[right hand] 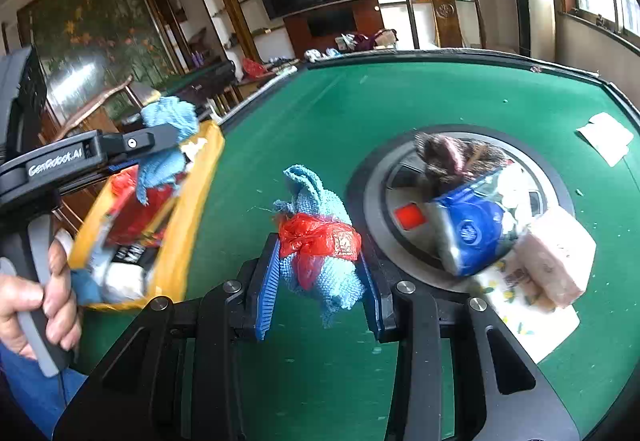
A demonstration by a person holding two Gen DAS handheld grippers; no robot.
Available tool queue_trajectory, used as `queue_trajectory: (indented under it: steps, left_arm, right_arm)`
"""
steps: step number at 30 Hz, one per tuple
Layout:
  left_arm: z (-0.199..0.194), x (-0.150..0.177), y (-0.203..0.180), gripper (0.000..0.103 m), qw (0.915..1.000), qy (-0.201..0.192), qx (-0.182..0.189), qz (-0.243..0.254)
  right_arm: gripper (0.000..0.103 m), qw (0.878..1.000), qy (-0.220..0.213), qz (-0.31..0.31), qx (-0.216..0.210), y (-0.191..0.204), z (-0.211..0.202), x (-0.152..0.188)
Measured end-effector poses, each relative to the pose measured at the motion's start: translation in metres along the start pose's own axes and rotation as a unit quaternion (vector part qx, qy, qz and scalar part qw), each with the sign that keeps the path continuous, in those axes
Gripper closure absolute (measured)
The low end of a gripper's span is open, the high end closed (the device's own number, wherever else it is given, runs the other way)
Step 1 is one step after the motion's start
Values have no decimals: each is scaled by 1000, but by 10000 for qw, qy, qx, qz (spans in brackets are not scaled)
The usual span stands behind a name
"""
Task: Organize soft objects
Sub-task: 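Carry both blue towels to the tray and release them inside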
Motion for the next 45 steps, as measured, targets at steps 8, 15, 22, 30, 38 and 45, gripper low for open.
queue_trajectory:
  steps: [8, 15, 22, 30, 38, 45]
  left_arm:
    - [-28, -20, 98, 72, 9942, -331, -620, -817]
    - [-21, -14, 165, 72, 9821, -109, -1300, -1356]
    - [0, -2, 178, 72, 9765, 259, -1503, -1524]
    - [-2, 2, 187, 65, 9711, 308, -1602, -1741]
    - [-8, -4, 181, 54, 9750, 108, -1359, -1757]
    - [-9, -8, 166, 54, 9806, -53, -1184, -1559]
  right_arm:
    - [67, 9978, 97, -333, -558, 83, 9, -5]
    - [67, 9933, 302, -666, -899, 163, 42, -26]
    - [67, 9897, 746, -852, -875, 215, 107, -30]
    - [57, 9878, 992, -1001, -662, 222, 139, -28]
    - [40, 9879, 593, -1198, -791, 220, 107, -38]
    - [40, 9871, 434, -757, -1343, 186, 59, -32]
Point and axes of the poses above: each gripper's, at about its wrist camera, not at the fingertips, and z roughly the way its jaws point, y to its left, x to its underside, the point moved 4 cm from there along z, roughly the way its jaws point, and after that the axes turned 4 degrees about -y, right-handed, at the moved point
